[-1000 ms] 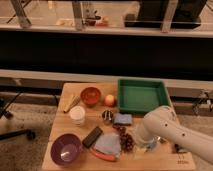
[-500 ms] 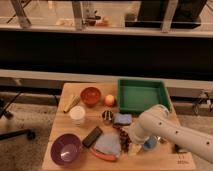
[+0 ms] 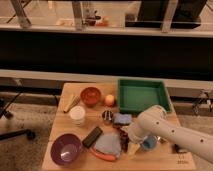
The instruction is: Place grapes in red bowl
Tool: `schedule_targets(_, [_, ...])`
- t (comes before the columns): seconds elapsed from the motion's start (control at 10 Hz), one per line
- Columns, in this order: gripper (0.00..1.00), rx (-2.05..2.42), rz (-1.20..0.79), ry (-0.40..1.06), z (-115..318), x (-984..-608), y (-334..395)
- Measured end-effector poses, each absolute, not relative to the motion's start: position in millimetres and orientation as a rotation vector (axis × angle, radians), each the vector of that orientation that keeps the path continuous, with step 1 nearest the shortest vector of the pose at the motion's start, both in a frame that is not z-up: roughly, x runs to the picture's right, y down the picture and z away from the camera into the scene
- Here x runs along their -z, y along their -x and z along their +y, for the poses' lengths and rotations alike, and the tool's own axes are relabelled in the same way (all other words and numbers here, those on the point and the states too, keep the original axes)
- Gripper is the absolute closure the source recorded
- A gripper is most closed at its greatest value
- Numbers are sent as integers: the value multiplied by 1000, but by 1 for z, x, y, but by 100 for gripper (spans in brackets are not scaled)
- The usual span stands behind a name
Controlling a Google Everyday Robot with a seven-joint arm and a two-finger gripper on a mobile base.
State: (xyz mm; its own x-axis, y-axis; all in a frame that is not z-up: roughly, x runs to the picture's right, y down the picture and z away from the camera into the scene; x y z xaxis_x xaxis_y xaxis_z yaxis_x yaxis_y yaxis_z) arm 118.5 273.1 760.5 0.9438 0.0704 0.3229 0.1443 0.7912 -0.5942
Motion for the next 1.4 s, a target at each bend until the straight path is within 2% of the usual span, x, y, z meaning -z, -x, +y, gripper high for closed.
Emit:
schedule_targets(0.2, [34,46,-343,665,277,-766,-120])
schedule_targets(0.3, [46,49,-346,666,278,-768,-121])
schedule_targets(0.5, [62,50,-351,669,279,-768,-122])
schedule_targets(0.8, [95,53,-364,672,277,-763,-123])
schedule_targets(0.9, [99,53,-371,671,276,-761,-123])
schedule_targets(1.4, [100,56,-398,664,267,-747,-120])
